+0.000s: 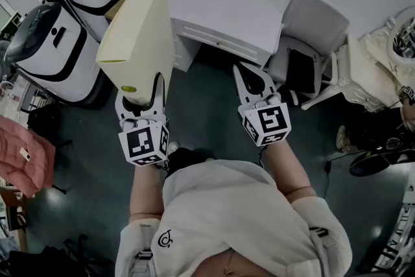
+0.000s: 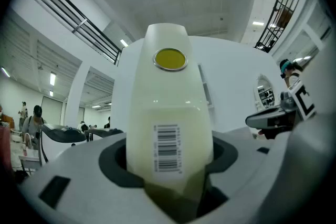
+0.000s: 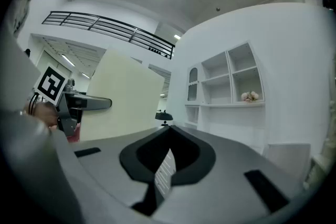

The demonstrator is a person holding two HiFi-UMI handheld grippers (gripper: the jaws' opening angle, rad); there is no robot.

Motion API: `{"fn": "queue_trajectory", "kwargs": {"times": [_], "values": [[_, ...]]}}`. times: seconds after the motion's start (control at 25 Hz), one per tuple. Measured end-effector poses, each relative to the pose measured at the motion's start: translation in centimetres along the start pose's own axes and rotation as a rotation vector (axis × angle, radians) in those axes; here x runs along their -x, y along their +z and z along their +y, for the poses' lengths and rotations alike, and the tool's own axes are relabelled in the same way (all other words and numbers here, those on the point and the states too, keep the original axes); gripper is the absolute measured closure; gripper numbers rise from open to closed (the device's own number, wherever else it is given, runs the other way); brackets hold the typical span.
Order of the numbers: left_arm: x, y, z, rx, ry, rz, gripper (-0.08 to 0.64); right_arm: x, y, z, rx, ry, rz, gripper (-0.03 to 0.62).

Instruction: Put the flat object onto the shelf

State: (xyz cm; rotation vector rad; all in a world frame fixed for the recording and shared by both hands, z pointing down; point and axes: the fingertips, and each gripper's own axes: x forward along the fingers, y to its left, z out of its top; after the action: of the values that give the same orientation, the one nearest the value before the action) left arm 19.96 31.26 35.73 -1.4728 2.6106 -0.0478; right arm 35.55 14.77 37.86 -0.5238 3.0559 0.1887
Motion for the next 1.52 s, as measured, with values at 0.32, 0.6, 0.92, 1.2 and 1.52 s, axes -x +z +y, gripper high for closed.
{"fn": "queue_trajectory", "kwargs": {"times": [0.32,0.6,0.92,1.2,1.52], "values": [[0.0,-0.1,0.4,0.009,-0.005,-0.002,0.267,-0.3,-0.5,0.2,-0.011,-0.016,0.024,0.586],[-0.3,-0.7,0.9,0.017,-0.011,0.006,0.267,-0.6,-1.1,0.5,-0.074,-0.021,0.017,0.584],[-2.2,-1.2,1.3,-0.008,-0.030,0.015,0.267,-3.2,-2.9,-0.3,-0.098,-0.023,0.048,0.584],[-6.4,-2.4,5.6,-0.007,-0.033,0.016,0.265,-9.4,-4.0,0.1,-0.091,-0.037,0.088,0.584],[-16.5,-4.1,11.9,0.003,-0.147,-0.004,0.265,-19.6,-5.2,-0.4,-0.083,-0.143,0.121,0.584]]}}
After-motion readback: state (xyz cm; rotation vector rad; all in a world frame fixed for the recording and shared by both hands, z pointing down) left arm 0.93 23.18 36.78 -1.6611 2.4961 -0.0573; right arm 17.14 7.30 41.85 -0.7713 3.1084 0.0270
